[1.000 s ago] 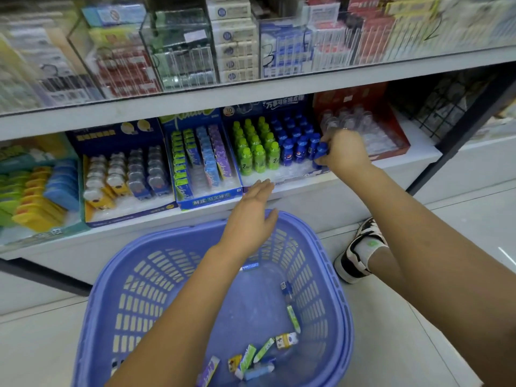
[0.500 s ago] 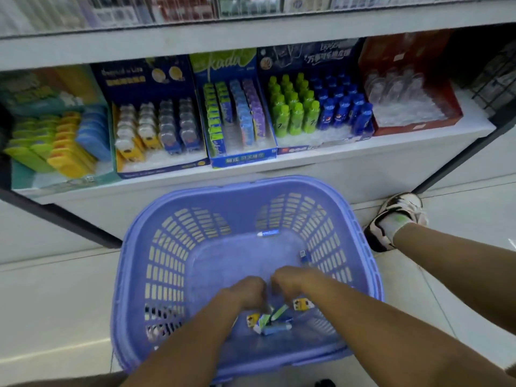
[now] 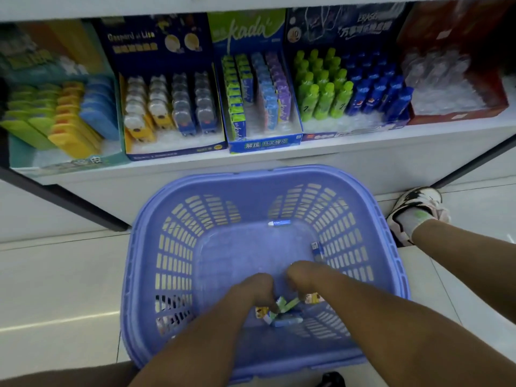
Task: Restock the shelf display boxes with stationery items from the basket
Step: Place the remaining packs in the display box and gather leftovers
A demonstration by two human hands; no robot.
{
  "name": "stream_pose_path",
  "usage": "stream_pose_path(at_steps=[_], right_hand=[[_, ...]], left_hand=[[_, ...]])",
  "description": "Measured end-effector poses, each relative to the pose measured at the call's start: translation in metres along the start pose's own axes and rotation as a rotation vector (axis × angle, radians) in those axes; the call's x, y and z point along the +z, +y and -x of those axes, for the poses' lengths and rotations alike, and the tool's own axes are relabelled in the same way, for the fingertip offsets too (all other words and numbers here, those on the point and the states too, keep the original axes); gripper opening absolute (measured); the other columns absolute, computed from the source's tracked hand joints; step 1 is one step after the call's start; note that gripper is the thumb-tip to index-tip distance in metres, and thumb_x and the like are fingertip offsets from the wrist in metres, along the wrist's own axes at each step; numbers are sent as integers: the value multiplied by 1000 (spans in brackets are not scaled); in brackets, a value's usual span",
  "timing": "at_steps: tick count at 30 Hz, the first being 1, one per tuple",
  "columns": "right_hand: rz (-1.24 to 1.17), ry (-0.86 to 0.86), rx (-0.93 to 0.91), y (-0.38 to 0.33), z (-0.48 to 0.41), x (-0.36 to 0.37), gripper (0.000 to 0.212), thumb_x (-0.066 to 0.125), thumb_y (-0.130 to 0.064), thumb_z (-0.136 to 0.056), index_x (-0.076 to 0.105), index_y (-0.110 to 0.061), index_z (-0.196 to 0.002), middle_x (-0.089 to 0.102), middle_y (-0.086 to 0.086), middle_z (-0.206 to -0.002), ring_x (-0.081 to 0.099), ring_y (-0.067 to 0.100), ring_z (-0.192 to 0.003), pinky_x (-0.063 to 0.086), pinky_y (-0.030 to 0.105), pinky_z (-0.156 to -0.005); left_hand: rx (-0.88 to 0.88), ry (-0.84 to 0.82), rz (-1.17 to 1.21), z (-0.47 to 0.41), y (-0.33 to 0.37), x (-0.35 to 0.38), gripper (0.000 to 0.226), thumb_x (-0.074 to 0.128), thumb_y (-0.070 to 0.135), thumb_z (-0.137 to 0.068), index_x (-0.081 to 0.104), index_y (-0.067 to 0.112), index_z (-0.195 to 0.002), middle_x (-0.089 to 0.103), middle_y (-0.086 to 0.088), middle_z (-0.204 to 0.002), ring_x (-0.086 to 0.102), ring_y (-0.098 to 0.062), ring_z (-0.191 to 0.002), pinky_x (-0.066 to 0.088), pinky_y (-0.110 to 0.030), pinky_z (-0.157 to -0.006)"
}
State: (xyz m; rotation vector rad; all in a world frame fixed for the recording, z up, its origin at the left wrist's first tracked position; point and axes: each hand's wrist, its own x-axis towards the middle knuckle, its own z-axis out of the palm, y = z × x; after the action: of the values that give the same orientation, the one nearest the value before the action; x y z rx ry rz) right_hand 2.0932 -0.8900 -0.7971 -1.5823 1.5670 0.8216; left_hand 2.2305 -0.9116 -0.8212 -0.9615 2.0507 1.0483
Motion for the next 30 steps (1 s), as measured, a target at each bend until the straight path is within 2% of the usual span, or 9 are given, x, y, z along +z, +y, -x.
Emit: stream_pose_path(at_steps=[4, 8, 10, 14, 18, 21, 24, 28, 30], right_hand=[[19, -174, 25, 1, -3, 4, 37, 46, -14, -97, 48, -4, -133, 45, 13, -139, 42, 21, -104, 31, 34, -104], [3, -125, -8, -1, -4, 2, 34, 55, -6, -90, 57, 1, -124, 57, 17, -98, 48, 26, -93, 38, 36, -85], [-5, -113, -62, 0, -1, -3, 31, 59, -7, -89, 60, 3, -118, 58, 23, -105, 47, 28, -88, 40, 39, -86], [-281, 9, -155, 3, 18, -34, 19, 57, -11, -88, 67, 3, -95, 65, 19, -89, 54, 18, -72, 48, 30, -74], [-752, -1, -291, 23, 64, -86, 21, 50, -2, -94, 56, -10, -75, 62, 7, -70, 57, 2, -46, 47, 13, -52], [-906, 147, -393, 36, 106, -116, 14, 52, -5, -94, 57, -11, -82, 61, 4, -69, 56, 7, -53, 46, 16, -55], [-1102, 340, -514, 33, 135, -136, 7, 53, -4, -93, 59, -5, -91, 61, 8, -75, 58, 13, -63, 51, 18, -63], [-1327, 705, -621, 25, 156, -162, 8, 60, 1, -86, 64, -6, -87, 68, 5, -70, 63, 6, -58, 53, 15, -61], [-1376, 957, -595, 25, 163, -179, 13, 65, 0, -83, 65, -13, -83, 70, -3, -64, 64, 5, -56, 54, 15, -61]], left_hand=[[4, 22, 39, 2, 3, 3, 37, 79, 31, -71, 71, 3, -94, 69, -17, -99, 64, -31, -93, 49, -35, -77], [-79, 56, 155, 8, -3, -17, 23, 76, 24, -71, 67, 2, -68, 58, -16, -66, 54, -23, -63, 39, -28, -58], [-121, 110, 353, 14, -9, -36, 23, 73, 17, -71, 59, 9, -55, 51, -9, -55, 47, -18, -55, 38, -26, -56], [-145, 113, 942, 37, -15, -78, 16, 54, -1, -80, 57, 3, -64, 58, -11, -59, 58, -20, -54, 55, -39, -76], [-44, 124, 1011, 65, -6, -114, 12, 59, 14, -90, 55, 15, -78, 49, 0, -72, 48, -10, -55, 55, -23, -59], [73, 72, 935, 92, 10, -139, 21, 67, 35, -86, 59, 18, -77, 48, 5, -61, 47, -8, -52, 51, -18, -55], [212, 130, 891, 119, 29, -160, 28, 67, 33, -86, 53, 22, -65, 46, 7, -53, 42, -8, -47, 46, -17, -52], [319, 448, 1048, 147, 45, -173, 22, 62, 36, -89, 61, 20, -74, 45, 11, -51, 39, -6, -47, 38, -14, -44], [285, 617, 1158, 155, 43, -177, 35, 53, 47, -91, 69, 18, -80, 48, 12, -52, 42, -5, -47, 38, -14, -44]])
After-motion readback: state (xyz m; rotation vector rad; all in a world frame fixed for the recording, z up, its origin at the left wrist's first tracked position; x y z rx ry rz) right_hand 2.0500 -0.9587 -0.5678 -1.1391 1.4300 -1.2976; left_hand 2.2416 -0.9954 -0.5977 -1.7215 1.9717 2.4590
